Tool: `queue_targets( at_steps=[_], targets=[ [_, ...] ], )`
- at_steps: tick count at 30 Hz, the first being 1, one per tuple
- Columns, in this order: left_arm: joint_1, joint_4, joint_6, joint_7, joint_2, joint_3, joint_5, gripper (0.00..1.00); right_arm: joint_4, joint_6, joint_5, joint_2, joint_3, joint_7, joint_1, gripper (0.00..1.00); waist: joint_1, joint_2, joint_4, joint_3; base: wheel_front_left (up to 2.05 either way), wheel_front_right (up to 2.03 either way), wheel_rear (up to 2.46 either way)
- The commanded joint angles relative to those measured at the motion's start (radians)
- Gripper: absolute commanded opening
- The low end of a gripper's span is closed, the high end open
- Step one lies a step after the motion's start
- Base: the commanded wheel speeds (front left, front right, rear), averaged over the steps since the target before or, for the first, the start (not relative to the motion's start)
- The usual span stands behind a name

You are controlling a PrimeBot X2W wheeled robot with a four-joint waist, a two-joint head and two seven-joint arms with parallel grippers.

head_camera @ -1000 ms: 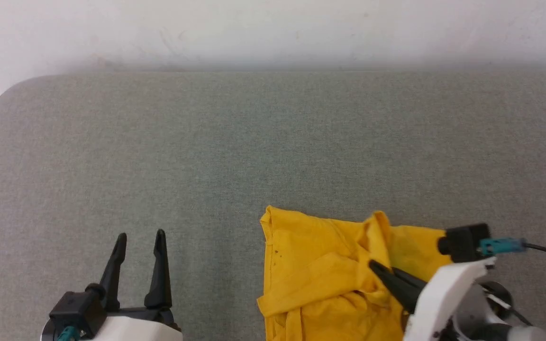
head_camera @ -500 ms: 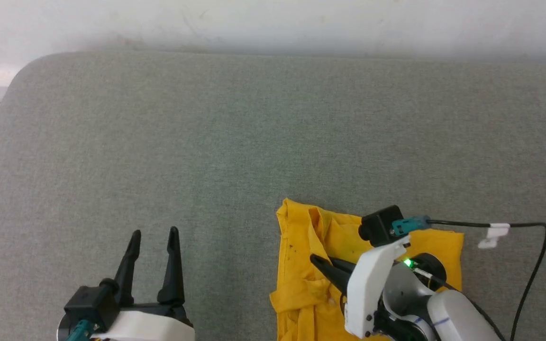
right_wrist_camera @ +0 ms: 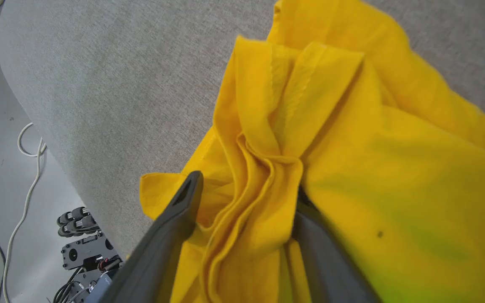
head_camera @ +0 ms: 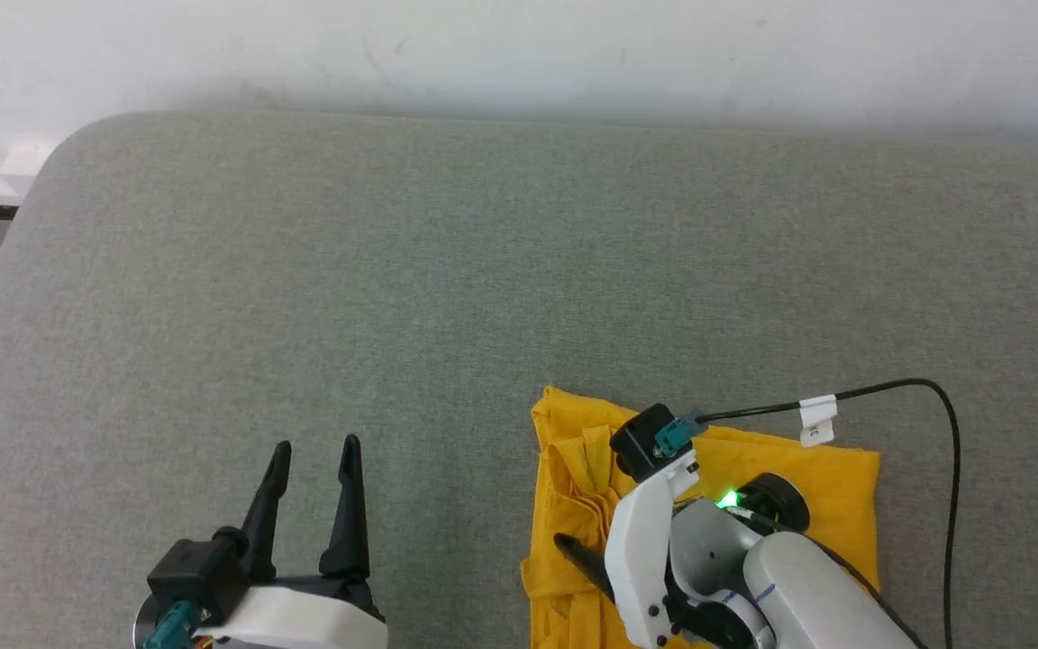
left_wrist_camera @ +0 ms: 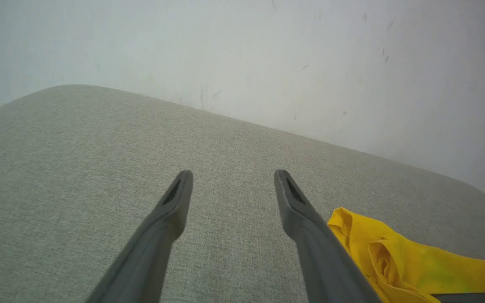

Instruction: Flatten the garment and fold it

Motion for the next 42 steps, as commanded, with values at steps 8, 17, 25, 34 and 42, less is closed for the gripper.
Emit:
queue_targets(
  at_steps=[8, 17, 25, 34, 42],
  targets=[
    [0.011, 0.000, -0.021, -0.005, -0.011, 0.021, 0.016, 1.00, -0.137, -0.002, 0.076, -0.006, -0.166, -0.047, 0.079, 1.00, 0.0001, -0.0001, -0.040, -0.013, 0.00, 0.00, 0.00],
    [0.018, -0.010, -0.027, -0.005, -0.005, 0.030, 0.025, 1.00, -0.398, -0.002, 0.032, -0.006, -0.526, -0.108, 0.334, 1.00, 0.0001, -0.0001, -0.078, 0.004, 0.00, 0.00, 0.00],
    [0.013, -0.021, -0.026, 0.000, 0.017, 0.024, 0.042, 1.00, -0.341, -0.002, 0.055, -0.006, -0.609, -0.129, 0.391, 1.00, 0.0001, -0.0001, -0.078, 0.005, 0.00, 0.00, 0.00],
    [0.020, -0.052, -0.016, 0.024, 0.041, 0.030, 0.045, 1.00, -0.154, -0.002, 0.124, -0.006, -0.545, -0.163, 0.334, 1.00, 0.0001, -0.0001, -0.045, -0.008, 0.00, 0.00, 0.00],
    [0.030, -0.072, -0.006, 0.032, 0.044, 0.028, 0.040, 1.00, -0.037, -0.002, 0.120, -0.006, -0.502, -0.215, 0.263, 0.00, 0.0001, -0.0001, -0.044, -0.019, 0.00, 0.00, 0.00]
  ],
)
